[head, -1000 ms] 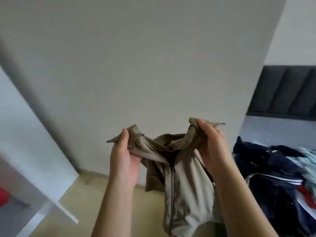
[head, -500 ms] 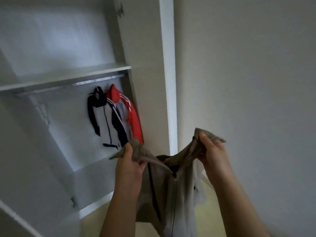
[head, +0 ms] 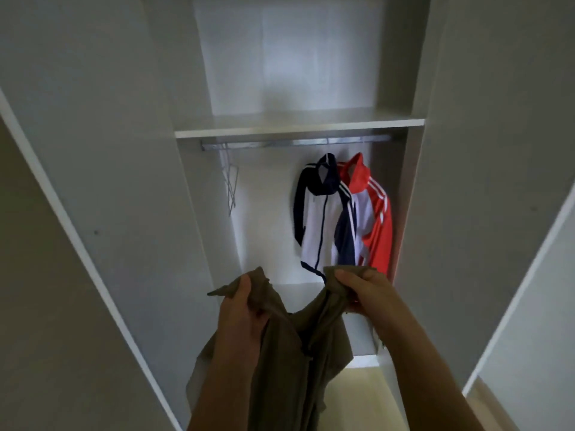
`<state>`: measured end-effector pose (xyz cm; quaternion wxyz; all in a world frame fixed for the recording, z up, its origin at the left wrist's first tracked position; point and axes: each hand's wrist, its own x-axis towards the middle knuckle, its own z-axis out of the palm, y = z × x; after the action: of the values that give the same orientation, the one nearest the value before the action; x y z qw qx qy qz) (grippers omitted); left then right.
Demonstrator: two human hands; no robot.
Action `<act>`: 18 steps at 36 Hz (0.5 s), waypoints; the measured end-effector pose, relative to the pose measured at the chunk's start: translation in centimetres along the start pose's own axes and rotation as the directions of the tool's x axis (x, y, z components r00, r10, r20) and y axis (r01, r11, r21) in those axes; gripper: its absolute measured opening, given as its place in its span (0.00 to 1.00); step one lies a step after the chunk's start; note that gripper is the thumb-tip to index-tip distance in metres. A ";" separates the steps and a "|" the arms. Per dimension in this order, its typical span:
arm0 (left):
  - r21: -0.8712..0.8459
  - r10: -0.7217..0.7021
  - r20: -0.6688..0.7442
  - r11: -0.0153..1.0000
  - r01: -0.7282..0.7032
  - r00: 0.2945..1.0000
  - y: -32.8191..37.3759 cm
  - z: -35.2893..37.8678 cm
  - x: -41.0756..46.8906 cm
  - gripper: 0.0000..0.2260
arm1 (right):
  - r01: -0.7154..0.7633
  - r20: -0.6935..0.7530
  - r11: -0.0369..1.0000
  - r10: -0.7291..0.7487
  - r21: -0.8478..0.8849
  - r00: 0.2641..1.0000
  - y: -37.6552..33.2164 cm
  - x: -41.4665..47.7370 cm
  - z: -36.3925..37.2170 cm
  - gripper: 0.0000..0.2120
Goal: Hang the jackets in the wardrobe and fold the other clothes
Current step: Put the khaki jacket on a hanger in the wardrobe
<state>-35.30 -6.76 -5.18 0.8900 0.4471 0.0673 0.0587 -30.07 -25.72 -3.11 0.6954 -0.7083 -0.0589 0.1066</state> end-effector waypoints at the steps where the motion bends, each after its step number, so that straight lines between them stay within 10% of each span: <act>1: 0.044 0.055 0.058 0.997 -0.058 0.997 0.7 0.0 1.6 0.17 | -0.025 0.049 0.998 0.027 -0.052 0.998 -0.3 2.4 0.0 0.07; 6: 0.068 0.135 -0.455 0.991 -0.117 0.880 2.4 -1.8 9.5 0.10 | -0.070 0.300 0.900 0.216 -0.429 0.929 -1.0 14.0 0.0 0.05; 15: 0.240 0.229 -0.540 0.964 -0.113 0.810 5.5 -5.5 20.3 0.11 | 0.087 0.312 0.431 0.485 -0.898 0.817 0.9 32.5 7.2 0.13; 18: 0.239 0.200 -0.556 0.968 -0.076 0.806 6.1 -7.3 24.1 0.11 | 0.161 0.282 0.346 0.337 -0.925 0.898 0.4 37.8 10.1 0.15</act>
<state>-13.14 6.63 -6.19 0.7702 0.5012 0.3061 0.2489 4.26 -7.13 -6.24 0.1277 -0.9358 -0.2197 0.2442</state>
